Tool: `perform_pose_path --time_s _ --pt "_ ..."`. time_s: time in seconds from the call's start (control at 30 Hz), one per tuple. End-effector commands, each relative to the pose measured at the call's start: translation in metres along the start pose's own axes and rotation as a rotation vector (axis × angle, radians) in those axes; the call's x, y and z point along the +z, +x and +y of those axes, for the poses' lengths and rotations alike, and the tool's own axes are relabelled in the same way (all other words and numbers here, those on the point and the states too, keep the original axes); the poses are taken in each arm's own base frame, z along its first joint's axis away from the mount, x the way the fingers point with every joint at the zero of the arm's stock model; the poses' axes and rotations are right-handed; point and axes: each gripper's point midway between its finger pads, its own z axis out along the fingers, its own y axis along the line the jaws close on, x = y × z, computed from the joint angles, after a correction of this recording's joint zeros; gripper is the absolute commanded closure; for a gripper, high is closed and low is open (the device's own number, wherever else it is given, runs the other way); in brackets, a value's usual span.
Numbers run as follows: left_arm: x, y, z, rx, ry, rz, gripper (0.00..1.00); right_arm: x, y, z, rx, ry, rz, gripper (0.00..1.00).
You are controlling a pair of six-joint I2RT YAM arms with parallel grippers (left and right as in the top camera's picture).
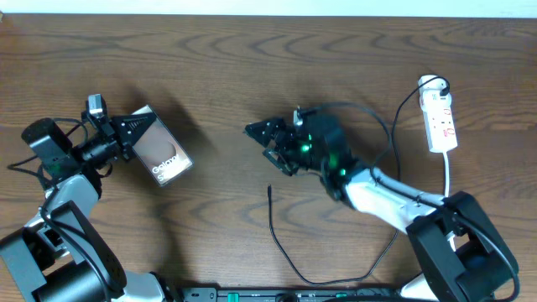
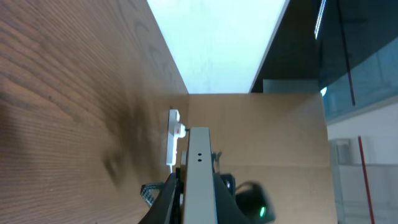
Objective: Plug charger to phone and switch on socket
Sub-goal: 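Open the right gripper and carry the phone left with the left gripper, then lower the right gripper onto the black cable's USB-C plug and close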
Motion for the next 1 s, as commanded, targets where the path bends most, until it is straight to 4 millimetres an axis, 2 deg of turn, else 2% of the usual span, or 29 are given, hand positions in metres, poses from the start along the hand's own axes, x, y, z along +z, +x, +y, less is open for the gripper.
perform_pose_path --time_s 0.0,0.1,0.3,0.4,0.53,0.7,0.87,0.97 --pt "-0.002 0.010 -0.012 0.092 0.039 0.050 0.93 0.000 0.016 0.032 -0.187 -0.003 0.154 0.01" --pt "-0.002 0.009 -0.013 0.135 0.040 0.049 0.92 -0.006 0.020 0.031 -0.248 0.130 0.212 0.01" --pt "-0.002 0.009 -0.013 0.163 0.041 0.048 0.92 -0.053 0.029 -0.039 -0.245 0.596 0.255 0.01" --pt "-0.002 0.009 -0.013 0.163 0.041 0.048 0.93 -0.070 0.036 -0.064 -0.225 0.735 0.257 0.01" --pt "-0.002 0.009 -0.013 0.163 0.041 0.048 0.93 -0.071 0.045 -0.068 -0.241 0.763 0.275 0.01" --pt "-0.002 0.009 -0.013 0.167 0.041 0.048 0.93 -0.059 0.061 -0.063 -0.310 0.751 0.288 0.01" --pt "-0.002 0.009 -0.013 0.185 0.041 0.047 0.92 -0.066 0.076 -0.081 -0.303 0.857 0.306 0.01" --pt "-0.002 0.009 -0.013 0.185 0.042 0.047 0.93 -0.065 0.078 -0.093 -0.282 0.907 0.311 0.01"
